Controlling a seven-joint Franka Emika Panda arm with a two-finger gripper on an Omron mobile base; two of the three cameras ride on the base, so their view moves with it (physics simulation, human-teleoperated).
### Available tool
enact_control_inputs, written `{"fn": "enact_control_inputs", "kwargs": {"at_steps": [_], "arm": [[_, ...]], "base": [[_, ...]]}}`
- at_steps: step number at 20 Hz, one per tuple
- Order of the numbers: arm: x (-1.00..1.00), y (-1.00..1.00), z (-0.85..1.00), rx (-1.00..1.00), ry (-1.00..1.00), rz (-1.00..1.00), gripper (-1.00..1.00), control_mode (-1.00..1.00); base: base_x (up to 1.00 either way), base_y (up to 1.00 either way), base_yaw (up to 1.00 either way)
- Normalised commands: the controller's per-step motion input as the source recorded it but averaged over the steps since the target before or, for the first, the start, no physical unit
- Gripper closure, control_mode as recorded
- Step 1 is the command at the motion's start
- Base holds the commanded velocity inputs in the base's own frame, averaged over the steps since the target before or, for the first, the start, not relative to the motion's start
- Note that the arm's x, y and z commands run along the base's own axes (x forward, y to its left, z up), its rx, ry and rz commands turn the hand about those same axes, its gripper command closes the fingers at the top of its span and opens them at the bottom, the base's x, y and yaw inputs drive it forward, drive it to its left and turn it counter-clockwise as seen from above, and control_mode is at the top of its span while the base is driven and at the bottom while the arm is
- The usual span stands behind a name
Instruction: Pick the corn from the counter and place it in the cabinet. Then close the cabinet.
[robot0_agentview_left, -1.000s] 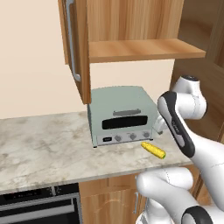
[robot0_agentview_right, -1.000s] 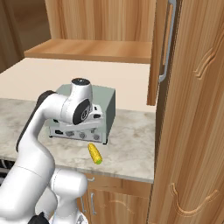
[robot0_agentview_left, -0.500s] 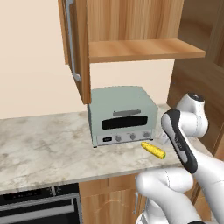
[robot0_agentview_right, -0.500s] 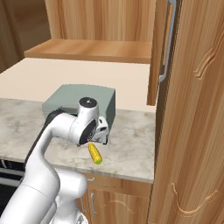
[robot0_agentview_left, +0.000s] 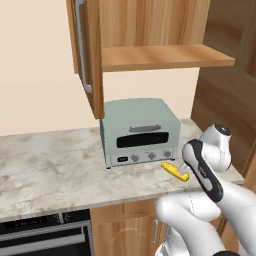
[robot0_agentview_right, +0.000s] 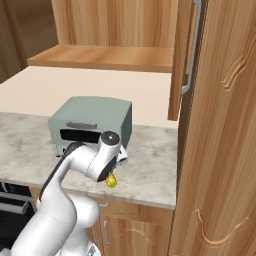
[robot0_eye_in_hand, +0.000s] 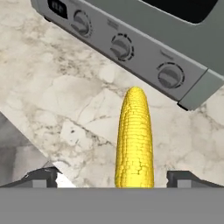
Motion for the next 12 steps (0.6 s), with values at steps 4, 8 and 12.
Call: {"fn": "enact_control_inputs", "kwargs": {"at_steps": [4, 8, 12], "arm": [[0.48, -0.12, -0.35, 0.09, 0.08, 0.05, -1.00, -1.00], [0.50, -0.17, -0.34, 0.09, 0.14, 0.04, -1.00, -1.00], [0.51, -0.19, -0.28, 0.08, 0.19, 0.02, -1.00, -1.00]], "base": [[0.00, 0.00, 0.00], [0.00, 0.00, 0.00], [0.00, 0.00, 0.00]]}}
